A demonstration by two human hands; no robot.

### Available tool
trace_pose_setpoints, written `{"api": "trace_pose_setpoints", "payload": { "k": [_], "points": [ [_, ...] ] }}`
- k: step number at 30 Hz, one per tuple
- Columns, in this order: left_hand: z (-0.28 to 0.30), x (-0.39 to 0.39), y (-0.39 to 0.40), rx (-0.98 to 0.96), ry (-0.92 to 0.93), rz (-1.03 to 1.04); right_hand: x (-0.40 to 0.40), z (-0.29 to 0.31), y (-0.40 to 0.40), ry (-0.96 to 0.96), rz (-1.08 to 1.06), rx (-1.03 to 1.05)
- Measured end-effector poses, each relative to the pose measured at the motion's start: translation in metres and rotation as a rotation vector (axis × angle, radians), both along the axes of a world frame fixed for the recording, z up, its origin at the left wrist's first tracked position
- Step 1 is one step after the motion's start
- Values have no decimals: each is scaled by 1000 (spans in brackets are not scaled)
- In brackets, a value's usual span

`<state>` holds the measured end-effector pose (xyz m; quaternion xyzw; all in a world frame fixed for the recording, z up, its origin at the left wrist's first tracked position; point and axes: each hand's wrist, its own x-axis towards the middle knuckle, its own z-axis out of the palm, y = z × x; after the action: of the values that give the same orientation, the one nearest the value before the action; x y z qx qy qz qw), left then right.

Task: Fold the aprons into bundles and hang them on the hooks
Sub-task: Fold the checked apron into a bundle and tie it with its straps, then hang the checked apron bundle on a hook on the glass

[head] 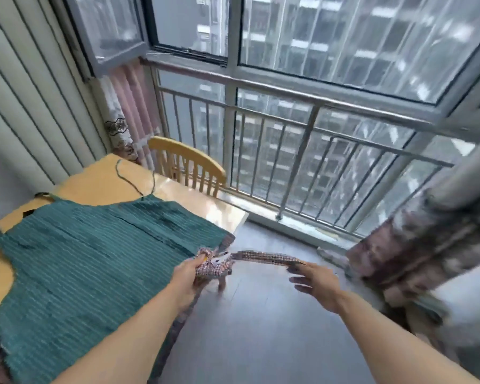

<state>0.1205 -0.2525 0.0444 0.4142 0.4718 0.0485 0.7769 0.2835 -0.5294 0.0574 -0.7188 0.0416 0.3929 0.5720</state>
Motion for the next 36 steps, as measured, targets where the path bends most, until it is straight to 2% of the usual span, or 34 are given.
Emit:
{"api": "trace_pose_setpoints", "payload": {
  "k": [4,13,15,17,23,26,29,32,34,36],
  "points": [
    [-4,46,-111,3,80,-247,39,39,-105,-116,-243,65],
    [2,138,-326,-427,89,-735,92,182,-258,-386,-260,256],
    [10,159,-361,-453,77,-827,99,206,-281,-417,-256,275],
    [24,187,-400,-362,90,-1000,111,229,-312,-481,-275,251],
    [76,286,-494,-217,-22,-1205,148,279,-382,-691,-370,52],
    [102,341,-541,15,-112,-1276,174,303,-422,-757,-425,-4],
    [134,408,-582,358,-331,-1230,204,329,-466,-779,-498,-15],
    [182,467,-622,620,-548,-1300,232,353,-510,-785,-564,-33],
    [221,496,-652,717,-713,-1323,248,368,-538,-817,-644,-81],
    [252,518,-683,712,-828,-1381,261,379,-561,-851,-756,-105]
  ]
}}
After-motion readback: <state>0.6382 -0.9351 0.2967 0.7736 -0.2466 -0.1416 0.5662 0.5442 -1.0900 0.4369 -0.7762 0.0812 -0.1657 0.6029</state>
